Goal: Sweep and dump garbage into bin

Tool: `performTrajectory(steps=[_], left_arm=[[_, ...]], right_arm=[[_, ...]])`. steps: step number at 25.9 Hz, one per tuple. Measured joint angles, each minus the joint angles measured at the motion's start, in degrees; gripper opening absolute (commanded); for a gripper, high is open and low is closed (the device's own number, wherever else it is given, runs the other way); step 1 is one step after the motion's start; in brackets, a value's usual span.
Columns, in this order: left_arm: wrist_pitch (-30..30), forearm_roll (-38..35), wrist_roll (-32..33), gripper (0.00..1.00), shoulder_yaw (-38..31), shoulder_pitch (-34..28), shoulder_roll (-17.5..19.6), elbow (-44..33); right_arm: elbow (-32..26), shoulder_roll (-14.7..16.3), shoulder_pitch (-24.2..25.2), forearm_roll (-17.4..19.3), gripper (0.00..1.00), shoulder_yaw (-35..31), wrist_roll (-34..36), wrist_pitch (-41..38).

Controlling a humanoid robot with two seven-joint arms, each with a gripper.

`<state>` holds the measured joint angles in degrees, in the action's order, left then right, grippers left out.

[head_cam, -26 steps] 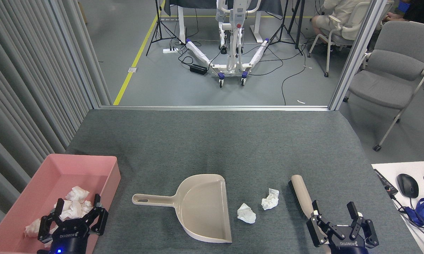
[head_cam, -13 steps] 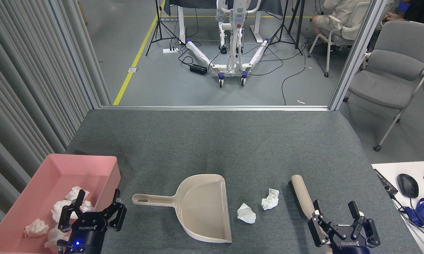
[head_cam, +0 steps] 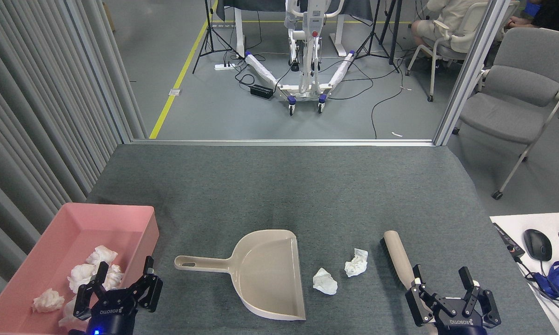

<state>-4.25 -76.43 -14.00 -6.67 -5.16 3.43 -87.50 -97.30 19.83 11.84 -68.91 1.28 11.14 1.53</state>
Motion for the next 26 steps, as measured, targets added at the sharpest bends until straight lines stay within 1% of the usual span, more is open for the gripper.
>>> performTrajectory(steps=[7, 18, 26], left_arm=[[1.91, 0.62, 0.02, 0.99, 0.16, -1.25, 0.20, -3.13], [1.55, 0.89, 0.16, 0.99, 0.24, -0.62, 2.52, -1.86], [1.87, 1.01, -0.05, 0.99, 0.55, -1.11, 2.56, -2.63]], right_arm=[[0.00, -0.02, -0.05, 0.00, 0.98, 0.04, -0.01, 0.00], [0.00, -0.05, -0.03, 0.00, 0.98, 0.02, -0.18, 0.21], [0.24, -0.14, -0.09, 0.07, 0.98, 0.09, -0.09, 0.67]])
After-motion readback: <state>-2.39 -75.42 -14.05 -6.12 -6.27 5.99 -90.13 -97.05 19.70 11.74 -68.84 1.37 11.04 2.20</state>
